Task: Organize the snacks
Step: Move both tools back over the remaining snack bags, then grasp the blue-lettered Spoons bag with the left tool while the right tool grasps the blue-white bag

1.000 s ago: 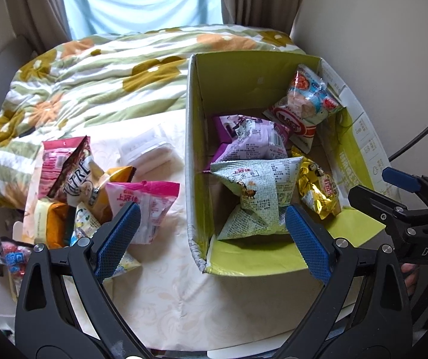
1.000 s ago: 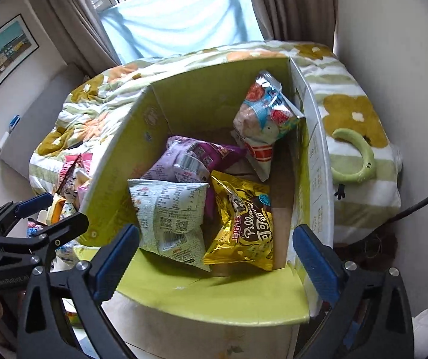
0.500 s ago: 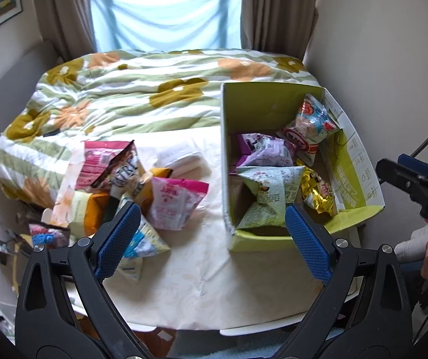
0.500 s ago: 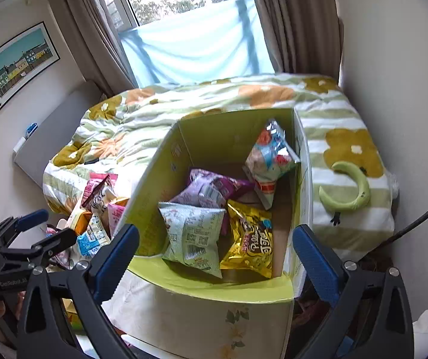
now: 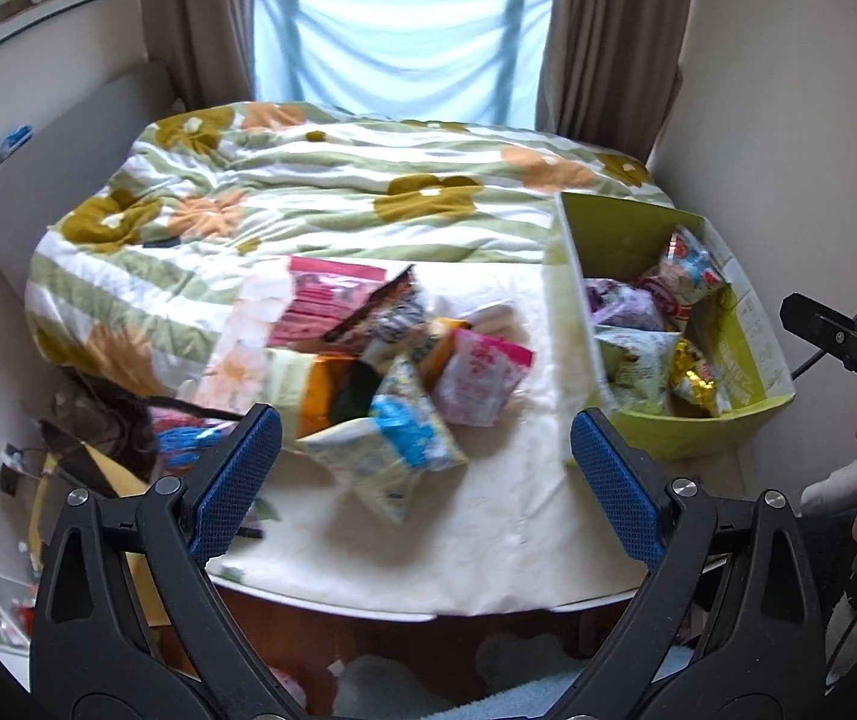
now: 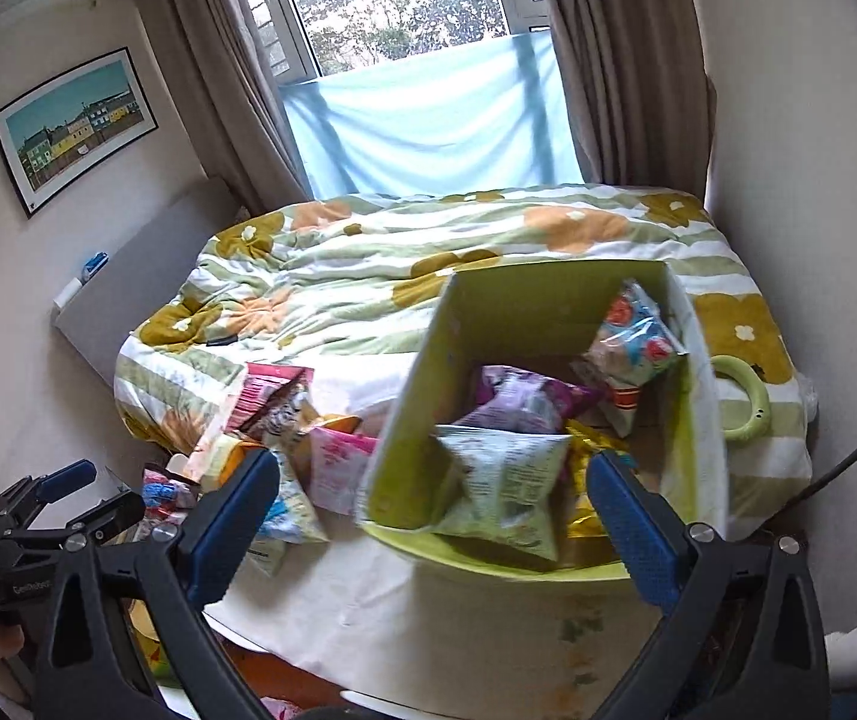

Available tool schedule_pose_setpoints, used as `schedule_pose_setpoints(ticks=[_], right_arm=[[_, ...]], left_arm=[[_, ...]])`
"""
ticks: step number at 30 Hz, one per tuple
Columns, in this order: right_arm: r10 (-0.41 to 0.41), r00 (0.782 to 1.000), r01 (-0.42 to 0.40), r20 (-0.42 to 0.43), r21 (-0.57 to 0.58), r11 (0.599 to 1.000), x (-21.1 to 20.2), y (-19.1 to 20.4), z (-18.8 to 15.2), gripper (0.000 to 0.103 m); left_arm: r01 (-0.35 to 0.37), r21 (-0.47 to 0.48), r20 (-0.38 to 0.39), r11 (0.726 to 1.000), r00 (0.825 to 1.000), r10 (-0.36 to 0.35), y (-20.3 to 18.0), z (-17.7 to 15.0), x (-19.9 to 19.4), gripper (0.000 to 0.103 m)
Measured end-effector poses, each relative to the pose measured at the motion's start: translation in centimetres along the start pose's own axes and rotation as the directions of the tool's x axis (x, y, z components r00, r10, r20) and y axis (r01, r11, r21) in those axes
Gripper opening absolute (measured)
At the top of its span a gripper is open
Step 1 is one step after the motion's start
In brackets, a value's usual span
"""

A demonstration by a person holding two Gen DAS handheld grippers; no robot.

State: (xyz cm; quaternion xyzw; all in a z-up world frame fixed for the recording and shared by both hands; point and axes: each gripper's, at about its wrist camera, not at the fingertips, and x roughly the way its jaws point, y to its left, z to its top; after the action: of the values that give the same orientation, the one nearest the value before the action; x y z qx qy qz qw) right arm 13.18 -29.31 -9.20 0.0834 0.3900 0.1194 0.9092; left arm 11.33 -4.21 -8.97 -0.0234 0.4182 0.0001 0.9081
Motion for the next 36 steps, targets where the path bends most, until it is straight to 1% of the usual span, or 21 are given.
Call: schedule_pose_setpoints(ticks=[4,6,9,12,15,20,23,25,31,36], right_arm=[[0.011,1.000,-0.011,0.004,0.039,0.999,0.8,3.9,-0.9,0.102],[0.019,1.000,-0.019,-0.001,0.077,0.997,1.4,5.6,-1.4,0.102],[0.029,0.999,-0.027,-0.014,0.134,0.991,2.4,8.1,-2.3,0.102],[0.006,1.000,-0.002,-0.030,0.160,0.987,3.4,10.2,-3.4,0.102],[-0.016,0.998,0.027,-0.055,0.197,0.980,4.8,12.4,-4.8,0.102],[-0.027,0.996,0.050,-0.089,0.267,0.962,6.6,14.4,-6.6,0.102],[-0.017,0.993,0.054,-0.118,0.320,0.946,7.9,15.1,-7.7,0.102],[-0.016,0.991,0.061,-0.135,0.336,0.940,8.6,15.3,-8.3,0.102],[-0.016,0.981,0.085,-0.196,0.346,0.934,11.9,15.4,-9.5,0.102],[0.004,0.972,0.082,-0.234,0.355,0.931,14.7,15.2,-10.0,0.102]], left_arm=[[-0.025,-0.011,0.011,1.000,1.000,0.025,5.3,-0.6,-1.3,0.097],[-0.028,-0.021,0.009,0.999,1.000,0.028,8.1,-0.8,-1.6,0.097],[-0.021,-0.029,-0.001,0.999,1.000,0.021,12.1,-1.1,-1.6,0.097],[-0.007,-0.014,-0.023,1.000,1.000,0.007,15.4,-1.6,-0.9,0.097],[0.025,0.001,-0.051,1.000,0.998,-0.025,17.8,-2.2,0.4,0.097],[0.071,0.020,-0.127,0.997,0.990,-0.068,20.0,-3.4,4.0,0.097],[0.082,0.003,-0.159,0.997,0.984,-0.080,20.6,-4.2,6.0,0.097],[0.082,-0.013,-0.182,0.997,0.980,-0.083,20.9,-4.8,7.4,0.097],[0.048,-0.039,-0.221,0.998,0.974,-0.055,21.6,-6.2,11.3,0.097],[0.018,-0.054,-0.266,0.998,0.963,-0.031,21.9,-7.1,14.6,0.097]])
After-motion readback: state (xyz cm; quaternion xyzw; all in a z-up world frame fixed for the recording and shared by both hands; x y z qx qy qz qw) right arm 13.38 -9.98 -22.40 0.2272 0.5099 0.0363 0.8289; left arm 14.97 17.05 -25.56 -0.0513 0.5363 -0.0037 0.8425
